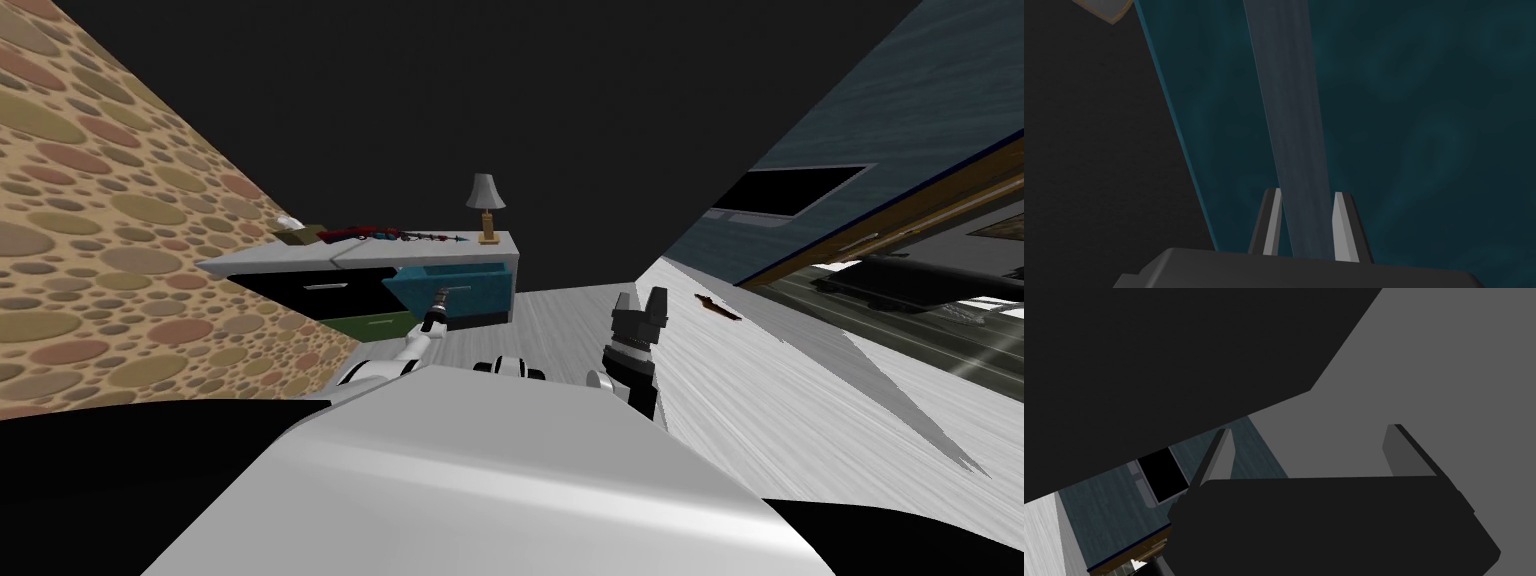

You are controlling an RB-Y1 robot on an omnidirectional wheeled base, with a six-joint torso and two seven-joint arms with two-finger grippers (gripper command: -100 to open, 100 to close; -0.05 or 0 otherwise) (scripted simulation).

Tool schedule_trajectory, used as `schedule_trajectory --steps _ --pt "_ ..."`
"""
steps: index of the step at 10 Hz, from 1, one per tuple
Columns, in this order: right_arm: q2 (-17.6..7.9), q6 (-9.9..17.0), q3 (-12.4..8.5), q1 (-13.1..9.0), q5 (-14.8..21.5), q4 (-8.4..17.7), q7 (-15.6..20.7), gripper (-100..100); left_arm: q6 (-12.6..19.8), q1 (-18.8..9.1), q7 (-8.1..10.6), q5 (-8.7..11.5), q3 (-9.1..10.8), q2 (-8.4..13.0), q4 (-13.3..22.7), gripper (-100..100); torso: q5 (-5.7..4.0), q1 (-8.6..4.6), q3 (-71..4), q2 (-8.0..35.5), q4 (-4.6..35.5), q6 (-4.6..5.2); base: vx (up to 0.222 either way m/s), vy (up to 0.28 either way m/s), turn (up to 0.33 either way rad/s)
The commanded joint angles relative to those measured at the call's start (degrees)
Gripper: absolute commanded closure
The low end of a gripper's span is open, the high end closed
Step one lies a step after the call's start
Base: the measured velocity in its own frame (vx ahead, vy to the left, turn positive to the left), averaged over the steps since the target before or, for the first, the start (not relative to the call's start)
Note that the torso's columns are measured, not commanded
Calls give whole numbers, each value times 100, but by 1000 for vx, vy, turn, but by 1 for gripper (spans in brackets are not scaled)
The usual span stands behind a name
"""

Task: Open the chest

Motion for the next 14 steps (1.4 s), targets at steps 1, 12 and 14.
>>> schedule_trajectory --steps 1,12,14 --pt "0 0 0 0 0 0 0 0 14 8 15 -10 -21 14 -36 100 -1 2 1 1 2 0 -162 -66 29" --pt "-1 0 -1 1 0 0 0 0 872 -496 226 17 -62 372 -223 -100 -15 -19 9 14 21 10 -73 -23 -8" --pt "-1 0 -1 2 0 0 0 0 922 -482 230 17 -64 366 -216 0 -11 -10 -1 -3 14 9 0 0 0"
